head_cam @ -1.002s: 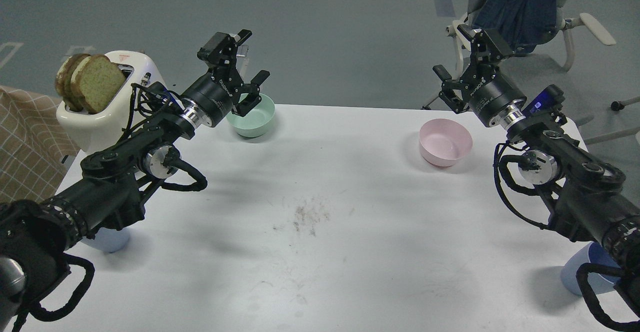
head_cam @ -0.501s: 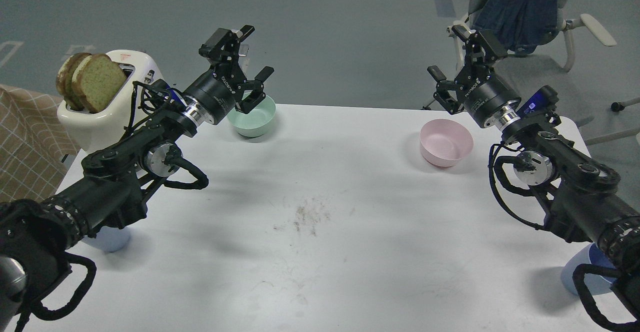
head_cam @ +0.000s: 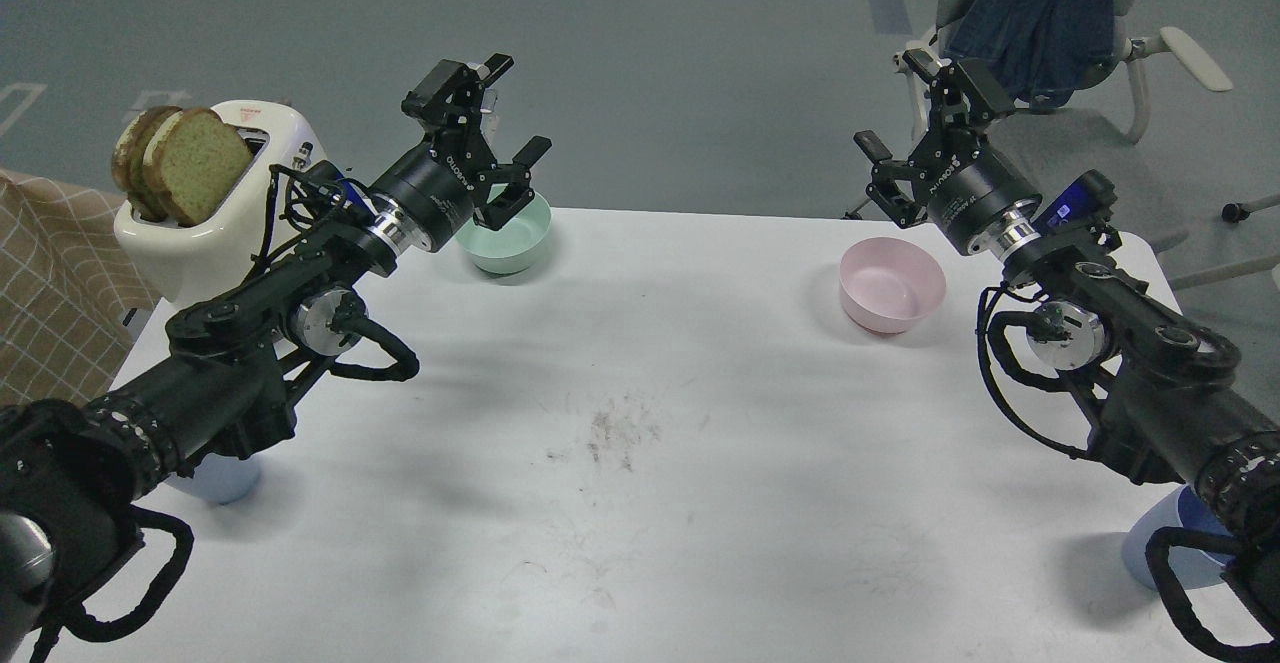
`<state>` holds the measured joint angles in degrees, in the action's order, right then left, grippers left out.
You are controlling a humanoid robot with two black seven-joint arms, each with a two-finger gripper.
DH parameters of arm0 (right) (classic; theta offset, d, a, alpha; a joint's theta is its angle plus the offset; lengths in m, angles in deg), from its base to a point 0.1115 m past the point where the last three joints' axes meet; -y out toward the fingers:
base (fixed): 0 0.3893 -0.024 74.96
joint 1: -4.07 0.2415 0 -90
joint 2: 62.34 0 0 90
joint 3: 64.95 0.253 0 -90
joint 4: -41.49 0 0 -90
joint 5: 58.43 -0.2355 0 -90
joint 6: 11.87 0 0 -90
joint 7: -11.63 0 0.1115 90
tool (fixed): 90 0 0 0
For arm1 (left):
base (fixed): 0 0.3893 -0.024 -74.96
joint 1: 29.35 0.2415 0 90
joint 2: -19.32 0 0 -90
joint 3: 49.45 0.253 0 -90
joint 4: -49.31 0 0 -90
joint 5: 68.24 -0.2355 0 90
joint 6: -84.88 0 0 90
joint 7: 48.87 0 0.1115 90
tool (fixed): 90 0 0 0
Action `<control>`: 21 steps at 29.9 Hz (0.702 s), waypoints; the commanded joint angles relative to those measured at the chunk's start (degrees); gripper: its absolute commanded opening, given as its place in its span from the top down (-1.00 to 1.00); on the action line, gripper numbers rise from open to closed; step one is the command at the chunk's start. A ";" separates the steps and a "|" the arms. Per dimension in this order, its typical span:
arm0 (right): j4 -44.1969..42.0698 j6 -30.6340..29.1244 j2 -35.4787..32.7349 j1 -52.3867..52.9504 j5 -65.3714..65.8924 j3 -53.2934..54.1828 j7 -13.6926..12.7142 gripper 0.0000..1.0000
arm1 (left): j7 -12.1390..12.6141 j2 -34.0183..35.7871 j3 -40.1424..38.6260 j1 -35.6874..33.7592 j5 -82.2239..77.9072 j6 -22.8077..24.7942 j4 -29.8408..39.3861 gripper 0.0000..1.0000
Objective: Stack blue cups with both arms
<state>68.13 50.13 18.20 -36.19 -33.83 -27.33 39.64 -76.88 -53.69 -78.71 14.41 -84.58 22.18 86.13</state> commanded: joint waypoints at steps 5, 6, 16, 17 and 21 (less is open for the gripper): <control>0.00 0.00 -0.03 0.00 0.00 0.00 -0.01 -1.00 | 0.01 -0.20 0.00 -0.07 -0.01 -0.05 0.00 -0.96; 0.00 0.00 -0.03 0.00 0.00 0.00 -0.01 -1.00 | 0.01 -0.20 0.00 -0.07 -0.01 -0.05 0.00 -0.96; 0.00 0.00 0.41 0.00 0.00 0.00 -0.01 -1.00 | 0.01 0.06 0.09 -0.07 -0.10 -0.05 0.17 -0.95; 0.00 0.00 0.41 0.00 0.00 0.00 -0.01 -1.00 | 0.01 0.07 0.18 -0.16 -0.10 -0.05 0.17 -0.95; 0.00 0.00 0.50 0.09 0.00 0.09 -0.01 -1.00 | 0.01 0.24 0.35 -0.25 -0.18 -0.05 0.17 -0.95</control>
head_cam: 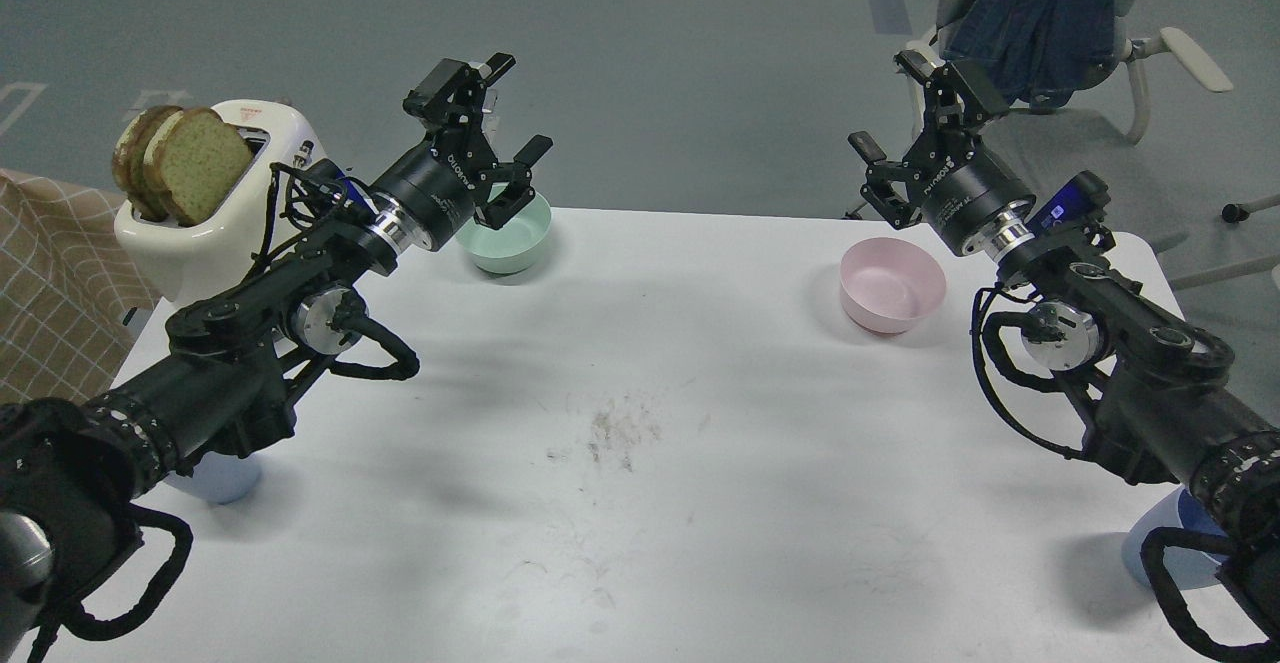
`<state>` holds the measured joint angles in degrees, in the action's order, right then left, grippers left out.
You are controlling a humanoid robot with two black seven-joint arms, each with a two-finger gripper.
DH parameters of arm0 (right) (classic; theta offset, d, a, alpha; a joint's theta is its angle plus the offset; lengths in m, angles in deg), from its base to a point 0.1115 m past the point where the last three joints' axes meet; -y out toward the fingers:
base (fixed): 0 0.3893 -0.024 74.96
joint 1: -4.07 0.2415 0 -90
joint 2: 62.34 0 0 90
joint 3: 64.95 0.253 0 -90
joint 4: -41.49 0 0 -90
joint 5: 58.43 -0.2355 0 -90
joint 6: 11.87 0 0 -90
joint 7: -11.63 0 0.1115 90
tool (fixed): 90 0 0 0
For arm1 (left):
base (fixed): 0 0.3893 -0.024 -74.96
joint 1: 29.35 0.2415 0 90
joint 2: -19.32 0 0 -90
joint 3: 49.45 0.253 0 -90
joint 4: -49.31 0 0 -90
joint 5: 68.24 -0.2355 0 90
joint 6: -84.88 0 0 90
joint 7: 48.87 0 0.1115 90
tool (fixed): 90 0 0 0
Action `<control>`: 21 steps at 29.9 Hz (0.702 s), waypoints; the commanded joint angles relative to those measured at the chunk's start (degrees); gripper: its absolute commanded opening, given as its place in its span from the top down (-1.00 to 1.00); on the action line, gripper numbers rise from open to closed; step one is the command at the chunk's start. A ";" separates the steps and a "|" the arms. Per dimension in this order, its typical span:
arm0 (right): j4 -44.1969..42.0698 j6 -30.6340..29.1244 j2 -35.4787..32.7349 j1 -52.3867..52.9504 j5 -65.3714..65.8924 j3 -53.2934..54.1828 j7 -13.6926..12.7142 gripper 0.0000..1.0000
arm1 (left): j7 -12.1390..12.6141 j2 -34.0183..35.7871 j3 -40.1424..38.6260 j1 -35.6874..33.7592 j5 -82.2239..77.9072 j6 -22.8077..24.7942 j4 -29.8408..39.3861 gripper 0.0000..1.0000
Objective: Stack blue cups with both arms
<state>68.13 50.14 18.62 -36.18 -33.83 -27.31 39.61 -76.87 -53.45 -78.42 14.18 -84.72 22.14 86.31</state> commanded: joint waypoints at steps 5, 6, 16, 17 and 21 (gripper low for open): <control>-0.01 -0.01 0.08 0.17 0.00 0.06 0.02 -1.00 | 0.01 -0.18 -0.03 -0.02 -0.13 -0.01 0.62 -0.95; -0.01 -0.01 0.08 0.17 0.00 0.06 0.02 -1.00 | 0.01 -0.18 -0.03 -0.02 -0.13 -0.01 0.62 -0.95; -0.01 -0.01 -0.01 0.26 0.00 0.06 0.02 -1.00 | 0.01 1.22 0.32 -0.20 -0.92 0.08 0.79 -0.95; -0.01 -0.01 -0.09 0.26 0.00 0.06 0.02 -1.00 | 0.01 2.36 0.50 -0.72 -1.53 -0.01 1.40 -0.95; -0.01 -0.01 -0.27 0.35 0.00 0.06 0.02 -1.00 | 0.01 8.60 0.50 -2.04 -8.72 -0.54 6.49 -0.93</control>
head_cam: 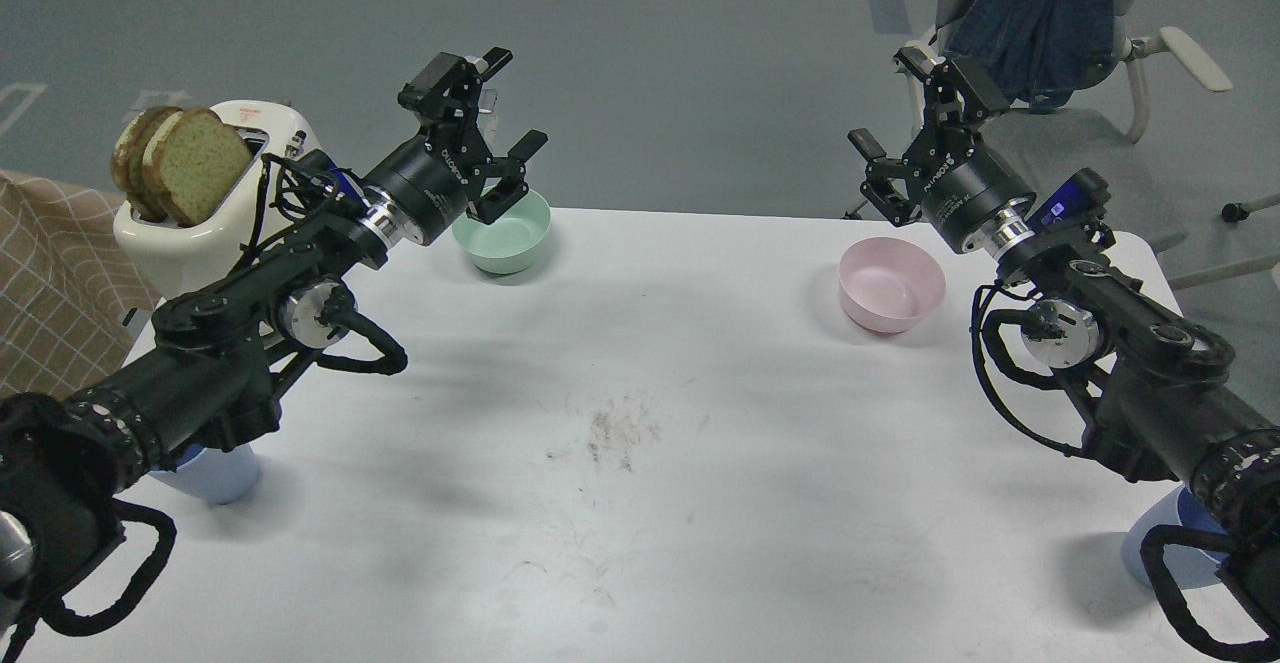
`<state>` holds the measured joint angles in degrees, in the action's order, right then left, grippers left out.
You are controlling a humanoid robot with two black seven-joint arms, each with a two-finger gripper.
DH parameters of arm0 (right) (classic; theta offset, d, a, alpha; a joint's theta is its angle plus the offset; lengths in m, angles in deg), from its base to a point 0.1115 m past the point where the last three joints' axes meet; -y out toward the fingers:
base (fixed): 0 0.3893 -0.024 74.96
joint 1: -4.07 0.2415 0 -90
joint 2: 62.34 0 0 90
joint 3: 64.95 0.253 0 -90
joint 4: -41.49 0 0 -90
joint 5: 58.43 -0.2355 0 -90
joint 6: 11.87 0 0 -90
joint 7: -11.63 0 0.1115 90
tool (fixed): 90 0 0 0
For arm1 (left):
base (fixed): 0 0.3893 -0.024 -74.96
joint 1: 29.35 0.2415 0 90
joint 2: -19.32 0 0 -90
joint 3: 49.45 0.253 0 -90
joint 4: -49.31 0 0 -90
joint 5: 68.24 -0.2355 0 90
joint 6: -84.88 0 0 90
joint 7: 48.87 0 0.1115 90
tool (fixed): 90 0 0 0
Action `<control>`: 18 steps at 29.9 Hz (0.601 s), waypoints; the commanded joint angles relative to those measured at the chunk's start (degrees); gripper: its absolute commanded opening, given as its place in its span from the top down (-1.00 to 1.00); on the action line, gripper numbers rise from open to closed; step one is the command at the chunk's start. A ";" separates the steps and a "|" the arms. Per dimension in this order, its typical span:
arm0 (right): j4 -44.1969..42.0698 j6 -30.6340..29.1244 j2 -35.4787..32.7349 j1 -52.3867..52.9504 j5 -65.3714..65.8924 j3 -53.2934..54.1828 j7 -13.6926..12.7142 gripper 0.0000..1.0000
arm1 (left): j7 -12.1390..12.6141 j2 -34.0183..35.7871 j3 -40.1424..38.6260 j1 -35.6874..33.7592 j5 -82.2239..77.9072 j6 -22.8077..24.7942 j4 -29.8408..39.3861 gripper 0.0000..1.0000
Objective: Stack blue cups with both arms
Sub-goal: 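Lower the left gripper to the blue cup nearest it and grasp it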
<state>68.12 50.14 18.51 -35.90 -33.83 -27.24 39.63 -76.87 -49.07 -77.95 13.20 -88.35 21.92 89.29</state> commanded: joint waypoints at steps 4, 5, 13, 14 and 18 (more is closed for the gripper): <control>0.00 0.00 -0.34 0.15 0.00 -0.09 0.00 -1.00 | 0.00 14.58 -0.24 -1.76 -20.38 -1.19 13.17 -0.90; 0.00 0.00 -0.34 0.15 0.00 -0.09 0.00 -1.00 | 0.00 19.12 -0.33 -1.59 -25.54 -1.98 17.45 -0.90; 0.00 0.00 -0.52 0.24 0.00 -0.27 0.00 -1.00 | 0.00 42.78 0.20 3.67 -57.09 -10.15 36.80 -0.91; 0.00 0.00 -0.52 0.24 0.00 -0.27 0.00 -1.00 | 0.00 44.55 0.29 4.30 -59.23 -10.77 37.87 -0.91; 0.00 0.00 -0.43 0.06 0.09 -0.35 0.00 -1.00 | 0.00 54.39 1.51 8.59 -64.61 -14.37 43.93 -0.92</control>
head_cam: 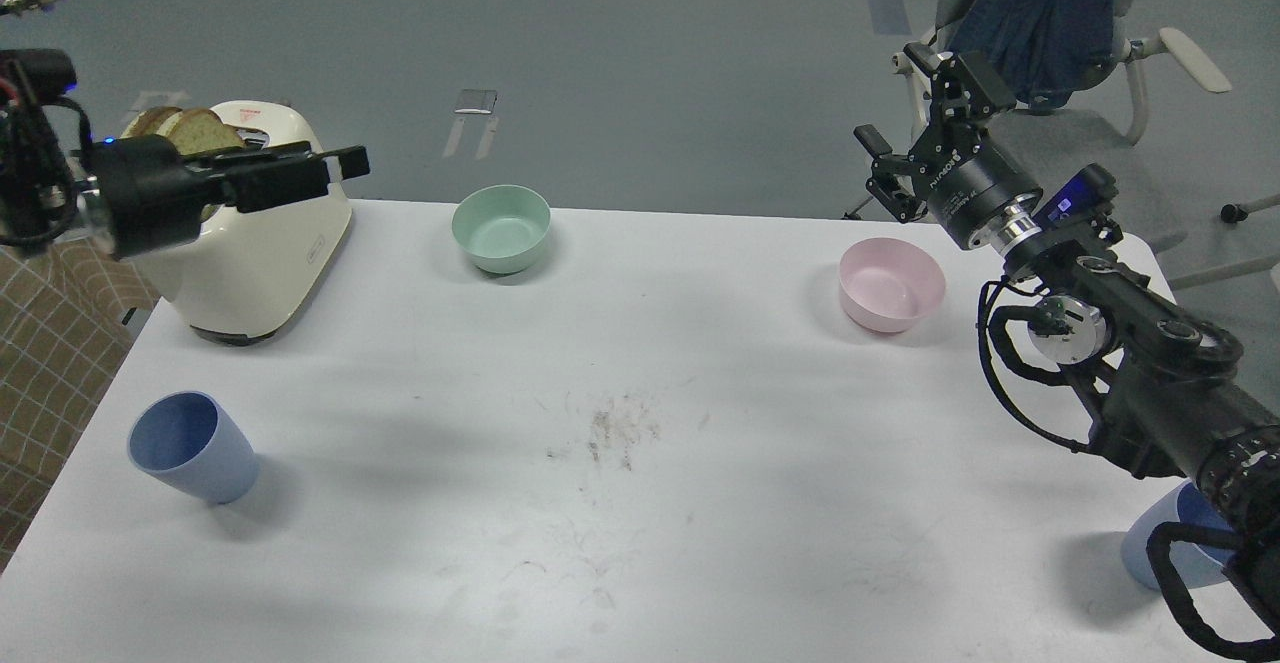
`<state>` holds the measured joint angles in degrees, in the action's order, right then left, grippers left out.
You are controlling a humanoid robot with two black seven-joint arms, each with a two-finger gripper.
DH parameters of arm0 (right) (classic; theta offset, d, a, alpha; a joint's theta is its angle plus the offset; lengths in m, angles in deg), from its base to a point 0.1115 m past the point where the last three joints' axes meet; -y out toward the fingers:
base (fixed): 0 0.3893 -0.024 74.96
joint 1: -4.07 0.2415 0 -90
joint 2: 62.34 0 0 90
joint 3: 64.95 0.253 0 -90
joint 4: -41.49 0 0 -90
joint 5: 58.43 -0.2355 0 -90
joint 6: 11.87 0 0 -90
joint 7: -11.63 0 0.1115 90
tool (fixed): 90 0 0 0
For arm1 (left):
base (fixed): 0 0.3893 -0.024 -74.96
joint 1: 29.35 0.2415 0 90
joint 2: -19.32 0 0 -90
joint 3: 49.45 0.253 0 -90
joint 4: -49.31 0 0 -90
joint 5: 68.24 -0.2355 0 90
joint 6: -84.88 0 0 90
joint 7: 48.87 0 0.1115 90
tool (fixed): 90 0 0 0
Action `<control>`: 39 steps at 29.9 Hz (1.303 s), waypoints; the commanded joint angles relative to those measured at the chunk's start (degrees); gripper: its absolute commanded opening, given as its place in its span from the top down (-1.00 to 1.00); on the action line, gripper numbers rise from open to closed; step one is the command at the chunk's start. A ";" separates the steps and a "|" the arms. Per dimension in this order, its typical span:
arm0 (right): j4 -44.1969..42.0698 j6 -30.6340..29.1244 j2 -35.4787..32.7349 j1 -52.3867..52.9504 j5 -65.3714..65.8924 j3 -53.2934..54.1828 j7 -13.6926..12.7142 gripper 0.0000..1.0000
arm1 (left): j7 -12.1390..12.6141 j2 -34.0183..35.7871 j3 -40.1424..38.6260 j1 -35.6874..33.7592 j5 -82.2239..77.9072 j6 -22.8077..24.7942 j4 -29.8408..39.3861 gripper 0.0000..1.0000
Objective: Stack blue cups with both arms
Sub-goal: 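Lower the left gripper to the blue cup nearest it and grasp it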
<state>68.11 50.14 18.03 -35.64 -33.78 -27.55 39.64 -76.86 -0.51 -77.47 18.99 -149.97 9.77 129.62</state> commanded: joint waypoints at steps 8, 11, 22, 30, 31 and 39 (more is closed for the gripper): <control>0.18 0.00 0.14 -0.28 0.04 -0.31 -0.01 -1.00 | 0.00 14.99 14.73 6.50 -4.74 -7.93 5.03 -0.94; 0.18 0.00 -0.03 -0.46 0.04 -0.31 -0.01 -1.00 | 0.00 16.14 19.23 6.50 -9.49 -9.79 3.98 -0.94; 0.62 0.00 -0.03 -0.37 0.04 -0.31 -0.01 -1.00 | 0.00 13.33 22.22 6.76 -9.24 -10.14 -1.39 -0.92; 0.62 0.00 0.14 -0.72 0.04 -0.31 -0.01 -1.00 | 0.00 8.94 24.59 7.03 -8.62 -10.32 -5.25 -0.73; 0.62 0.00 0.14 -0.72 0.04 -0.31 -0.01 -1.00 | 0.00 8.67 24.60 7.12 -8.62 -10.32 -5.78 -0.65; 0.62 0.00 0.05 -0.72 0.04 -0.31 -0.01 -1.00 | 0.00 8.05 25.12 7.56 -8.97 -10.40 -7.10 1.00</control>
<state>68.74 50.13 18.17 -36.36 -33.74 -27.86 39.63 -76.86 7.57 -52.41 26.46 -158.80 -0.54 122.57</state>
